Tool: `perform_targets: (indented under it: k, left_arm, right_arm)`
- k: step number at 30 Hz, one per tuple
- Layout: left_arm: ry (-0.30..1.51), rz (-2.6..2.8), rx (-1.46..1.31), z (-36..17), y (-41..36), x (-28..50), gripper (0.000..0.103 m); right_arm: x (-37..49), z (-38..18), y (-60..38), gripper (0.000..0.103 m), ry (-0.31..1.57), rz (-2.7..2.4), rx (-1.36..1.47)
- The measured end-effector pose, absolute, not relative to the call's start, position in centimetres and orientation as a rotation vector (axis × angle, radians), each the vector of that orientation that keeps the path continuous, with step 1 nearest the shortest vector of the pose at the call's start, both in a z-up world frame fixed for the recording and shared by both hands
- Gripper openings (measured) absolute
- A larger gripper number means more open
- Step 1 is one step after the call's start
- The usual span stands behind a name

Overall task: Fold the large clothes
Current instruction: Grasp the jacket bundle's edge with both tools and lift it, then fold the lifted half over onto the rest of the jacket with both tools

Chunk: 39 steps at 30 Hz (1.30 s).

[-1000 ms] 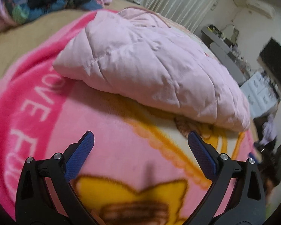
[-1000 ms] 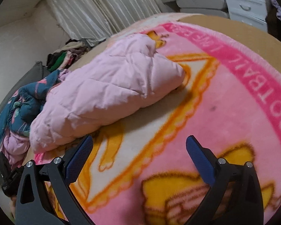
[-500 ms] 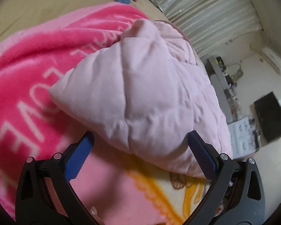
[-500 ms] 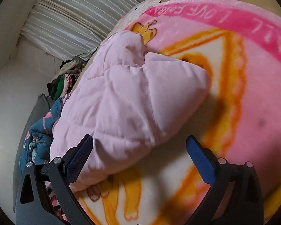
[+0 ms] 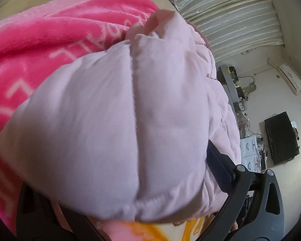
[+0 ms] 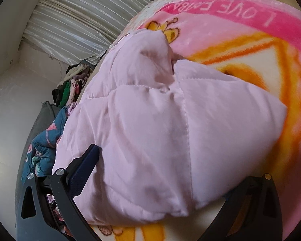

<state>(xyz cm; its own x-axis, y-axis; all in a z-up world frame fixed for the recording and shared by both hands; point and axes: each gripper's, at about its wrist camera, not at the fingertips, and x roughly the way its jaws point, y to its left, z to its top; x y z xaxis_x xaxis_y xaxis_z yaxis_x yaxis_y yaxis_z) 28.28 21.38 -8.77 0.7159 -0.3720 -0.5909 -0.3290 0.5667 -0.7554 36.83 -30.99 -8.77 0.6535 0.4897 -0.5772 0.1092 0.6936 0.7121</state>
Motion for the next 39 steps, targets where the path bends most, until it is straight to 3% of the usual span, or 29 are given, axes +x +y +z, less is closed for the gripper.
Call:
perform_targets:
  k: [7,10,12,17,20,27,39]
  left_arm:
    - [0.767,-0.014,-0.94,-8.1,21.1,29.3,0.095]
    - [0.755,-0.011,-0.883,-7.5,20.8,29.7,0.089]
    - [0.75,-0.011,-0.844,-7.0,20.5,30.0,0.08]
    - [0.724,-0.003,-0.692,-4.8,18.9,29.9,0.057]
    - [0.708,-0.009,-0.636,-3.5,18.0,29.9,0.046]
    - [0.645,0.013,-0.493,-1.4,16.3,28.8,0.032]
    - [0.539,-0.026,-0.388,3.4,14.6,25.1,0.029]
  right_arm:
    - [38.4,-9.0,-30.7,0.099,0.856,0.273,0.76]
    - [38.4,-8.8,-30.4,0.097,0.839,0.282,0.729]
    - [38.3,-8.6,-30.2,0.089,0.828,0.296,0.714]
    - [37.7,-6.7,-29.0,0.054,0.781,0.322,0.593]
    - [37.4,-5.4,-28.1,0.042,0.756,0.334,0.494]
    - [36.0,-1.5,-24.2,0.034,0.669,0.314,0.173]
    - [30.0,3.3,-21.8,0.03,0.489,0.394,-0.086]
